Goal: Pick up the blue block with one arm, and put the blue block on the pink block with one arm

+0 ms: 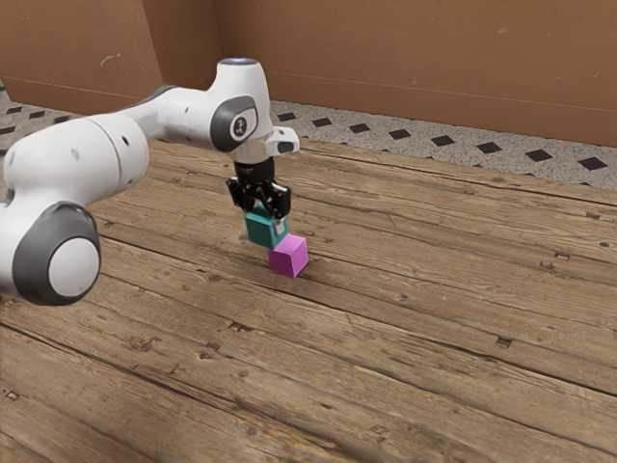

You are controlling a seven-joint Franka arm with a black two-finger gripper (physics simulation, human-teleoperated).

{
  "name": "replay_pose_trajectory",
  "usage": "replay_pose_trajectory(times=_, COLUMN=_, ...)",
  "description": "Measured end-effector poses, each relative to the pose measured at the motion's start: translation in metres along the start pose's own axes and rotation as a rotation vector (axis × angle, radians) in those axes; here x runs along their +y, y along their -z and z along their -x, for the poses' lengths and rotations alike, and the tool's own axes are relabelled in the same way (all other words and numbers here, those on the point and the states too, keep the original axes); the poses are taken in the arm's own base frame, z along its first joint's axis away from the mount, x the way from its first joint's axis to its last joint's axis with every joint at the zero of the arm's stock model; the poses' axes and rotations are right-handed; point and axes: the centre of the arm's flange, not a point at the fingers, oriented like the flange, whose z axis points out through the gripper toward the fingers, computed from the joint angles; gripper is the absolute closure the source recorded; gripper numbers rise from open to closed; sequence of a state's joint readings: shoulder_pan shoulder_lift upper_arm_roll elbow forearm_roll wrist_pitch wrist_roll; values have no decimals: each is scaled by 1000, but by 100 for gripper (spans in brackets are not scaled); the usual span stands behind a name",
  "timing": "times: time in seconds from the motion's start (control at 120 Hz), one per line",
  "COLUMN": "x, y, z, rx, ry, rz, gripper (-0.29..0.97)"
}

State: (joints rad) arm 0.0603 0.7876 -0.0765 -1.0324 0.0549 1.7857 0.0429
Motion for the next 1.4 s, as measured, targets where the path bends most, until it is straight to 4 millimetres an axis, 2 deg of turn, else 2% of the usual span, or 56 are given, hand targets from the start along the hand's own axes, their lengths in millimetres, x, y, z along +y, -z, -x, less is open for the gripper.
replay_pose_trajectory(times=0.342, x=1, y=1, z=-9, rx=76, ry=17, rz=26, gripper=44)
replay_pose_trajectory(times=0.617, x=3, y=-20, z=-14, rx=76, ry=23, rz=34, gripper=44)
replay_pose_trajectory(times=0.967, x=6, y=-21, z=-16, rx=87, ry=23, rz=35, gripper=44)
replay_pose_trajectory(times=1.225, x=9, y=-22, z=-17, rx=91, ry=18, rz=47, gripper=18)
replay_pose_trajectory(times=1.4, x=9, y=-22, z=-17, rx=92, ry=15, rz=50, gripper=8)
